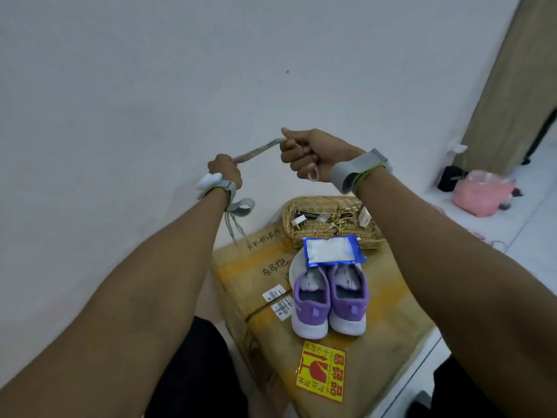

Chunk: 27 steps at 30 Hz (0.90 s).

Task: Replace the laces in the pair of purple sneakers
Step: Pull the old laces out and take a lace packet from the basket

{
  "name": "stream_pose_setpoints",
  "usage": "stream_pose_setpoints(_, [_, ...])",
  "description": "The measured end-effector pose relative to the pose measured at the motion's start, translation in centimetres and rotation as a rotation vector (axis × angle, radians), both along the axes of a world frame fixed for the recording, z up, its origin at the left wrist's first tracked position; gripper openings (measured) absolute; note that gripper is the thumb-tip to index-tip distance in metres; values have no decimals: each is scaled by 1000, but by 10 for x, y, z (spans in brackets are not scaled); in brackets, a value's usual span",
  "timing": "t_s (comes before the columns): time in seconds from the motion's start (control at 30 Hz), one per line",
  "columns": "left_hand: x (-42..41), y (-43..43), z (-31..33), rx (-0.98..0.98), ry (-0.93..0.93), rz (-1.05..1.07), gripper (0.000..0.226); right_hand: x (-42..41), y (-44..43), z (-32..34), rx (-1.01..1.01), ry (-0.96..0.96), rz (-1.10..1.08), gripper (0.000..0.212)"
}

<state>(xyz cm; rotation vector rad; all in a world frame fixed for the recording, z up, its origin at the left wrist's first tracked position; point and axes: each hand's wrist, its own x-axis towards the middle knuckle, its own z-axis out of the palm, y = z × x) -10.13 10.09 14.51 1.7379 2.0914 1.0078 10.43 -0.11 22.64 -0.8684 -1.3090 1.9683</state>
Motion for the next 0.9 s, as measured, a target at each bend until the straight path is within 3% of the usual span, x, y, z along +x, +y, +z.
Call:
stream_pose_setpoints(0.07, [3, -7, 0, -101, 180, -51, 27, 5, -4, 5, 28, 123, -96, 40])
stream_pose_setpoints(0.13, [14, -21, 2, -214, 320, -283, 25, 3, 0, 6, 50, 272, -304, 42])
stream_pose_setpoints(0.23, [38, -53, 13, -406, 220, -724, 27, -2, 21, 3, 124, 392, -714, 41])
stream_pose_setpoints(0.3, [51, -71, 24, -597, 111, -888, 25, 2, 35, -4, 195, 323, -909, 37])
stream_pose_setpoints(0.37, [58, -80, 37, -734, 52, -995, 26, 7, 45, -13, 228, 206, -968, 35])
stream_pose_setpoints(0.5, [58, -87, 75, -686, 39, -1014, 22, 13, 49, -42, 153, -89, -863, 35])
stream_pose_setpoints(0.63, [50, -73, 103, -388, 140, -891, 21, 14, 36, -65, 250, -419, -583, 36])
stream_pose_setpoints(0.73, [45, -59, 108, -143, 138, -846, 21, 11, 23, -63, 35, -258, -358, 37])
stream_pose_setpoints(0.9, [41, -42, 90, 78, -205, -814, 23, 9, 17, -45, -106, 188, -49, 48])
